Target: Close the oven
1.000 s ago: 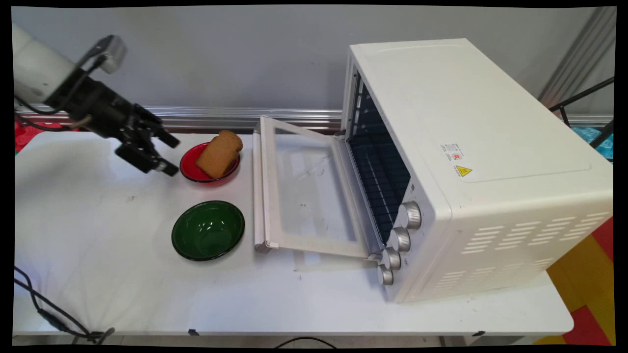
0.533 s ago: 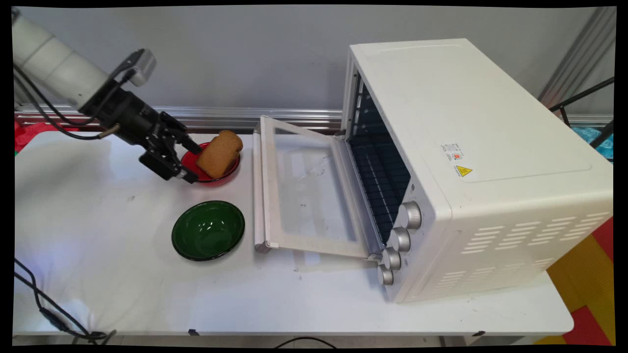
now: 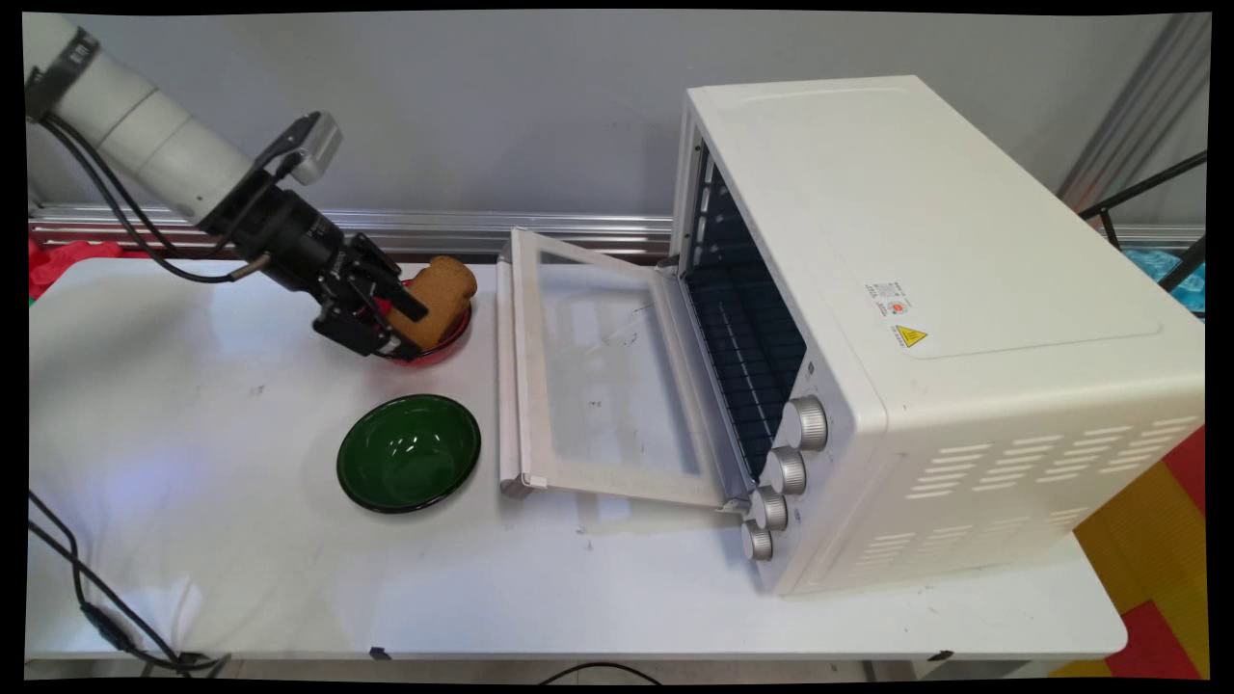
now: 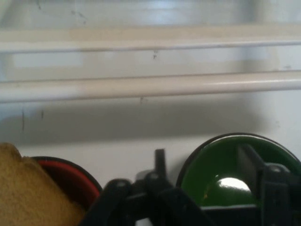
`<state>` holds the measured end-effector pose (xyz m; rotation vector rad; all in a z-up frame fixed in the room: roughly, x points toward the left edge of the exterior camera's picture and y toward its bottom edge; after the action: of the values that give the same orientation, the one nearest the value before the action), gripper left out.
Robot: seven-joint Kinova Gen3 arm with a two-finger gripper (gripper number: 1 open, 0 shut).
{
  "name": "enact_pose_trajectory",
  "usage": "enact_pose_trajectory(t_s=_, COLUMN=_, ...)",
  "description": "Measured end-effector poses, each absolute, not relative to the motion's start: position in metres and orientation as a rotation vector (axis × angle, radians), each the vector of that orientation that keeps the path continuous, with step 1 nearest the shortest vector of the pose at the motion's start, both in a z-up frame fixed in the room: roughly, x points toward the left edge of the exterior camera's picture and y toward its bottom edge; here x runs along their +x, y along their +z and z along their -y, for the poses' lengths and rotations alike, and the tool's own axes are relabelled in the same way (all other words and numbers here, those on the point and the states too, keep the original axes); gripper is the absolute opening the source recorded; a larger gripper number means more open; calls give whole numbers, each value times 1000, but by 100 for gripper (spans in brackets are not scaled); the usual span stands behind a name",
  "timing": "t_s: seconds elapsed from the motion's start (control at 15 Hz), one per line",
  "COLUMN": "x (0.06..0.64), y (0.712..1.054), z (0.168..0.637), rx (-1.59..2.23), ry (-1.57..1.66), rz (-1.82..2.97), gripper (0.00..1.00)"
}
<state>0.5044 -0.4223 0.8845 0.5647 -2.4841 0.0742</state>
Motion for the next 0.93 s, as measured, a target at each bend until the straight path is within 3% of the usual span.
enact_pose_trajectory(t_s=0.6, x=501, y=867, z=432, rx=556, ry=69, rz=2503, gripper=0)
enact_pose_trajectory(t_s=0.93, x=491, y=840, z=441, rx=569, ry=84, rz=2488, gripper=0)
